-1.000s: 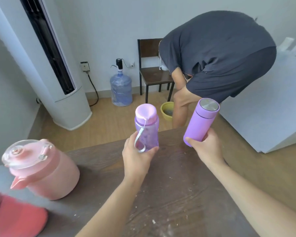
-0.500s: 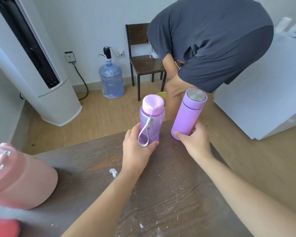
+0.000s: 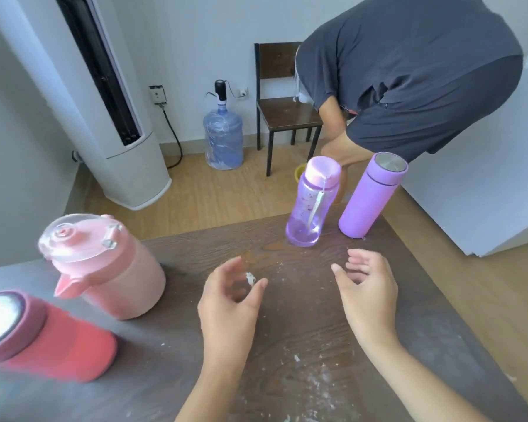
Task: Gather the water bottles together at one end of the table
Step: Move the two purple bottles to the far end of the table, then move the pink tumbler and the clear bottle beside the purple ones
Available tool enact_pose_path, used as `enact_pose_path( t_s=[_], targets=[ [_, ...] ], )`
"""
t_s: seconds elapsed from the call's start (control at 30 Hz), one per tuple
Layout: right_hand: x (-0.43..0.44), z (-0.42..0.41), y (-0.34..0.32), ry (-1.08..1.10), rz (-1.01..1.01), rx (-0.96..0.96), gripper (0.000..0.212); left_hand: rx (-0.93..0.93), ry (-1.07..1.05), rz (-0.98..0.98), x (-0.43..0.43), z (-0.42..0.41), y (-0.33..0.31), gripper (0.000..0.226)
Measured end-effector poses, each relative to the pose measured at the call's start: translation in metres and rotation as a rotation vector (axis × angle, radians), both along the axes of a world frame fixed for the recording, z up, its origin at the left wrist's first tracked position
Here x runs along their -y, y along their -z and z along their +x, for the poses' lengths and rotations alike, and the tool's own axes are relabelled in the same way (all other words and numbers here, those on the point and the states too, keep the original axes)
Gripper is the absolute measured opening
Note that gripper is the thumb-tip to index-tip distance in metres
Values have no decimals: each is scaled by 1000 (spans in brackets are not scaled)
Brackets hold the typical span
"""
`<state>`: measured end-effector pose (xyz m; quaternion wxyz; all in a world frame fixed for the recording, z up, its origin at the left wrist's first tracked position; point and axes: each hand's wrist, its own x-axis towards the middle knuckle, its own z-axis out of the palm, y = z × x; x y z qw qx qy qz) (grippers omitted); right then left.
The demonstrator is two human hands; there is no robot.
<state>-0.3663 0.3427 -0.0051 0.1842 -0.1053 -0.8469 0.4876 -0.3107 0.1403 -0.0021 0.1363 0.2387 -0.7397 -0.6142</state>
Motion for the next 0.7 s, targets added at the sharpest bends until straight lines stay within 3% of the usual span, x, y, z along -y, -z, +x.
enact_pose_path(
  t_s=[0.13,0.33,0.47,0.57,0.7],
  targets=[
    [70,44,-7,-235,-16,53,32,59,-98,-16,45,84,4,27],
    [192,108,-14,-546,-36,99,33,164,-304,-56,114,189,14,36],
    [254,143,-9,-722,-31,130,48,154,-524,-80,153,228,13,44],
    [285,156,-2,-702,-66,156,59,158,-655,-114,175,243,7,55],
    [305,158,6,-611,-56,186,56,141,-714,-126,184,248,4,85]
  ],
)
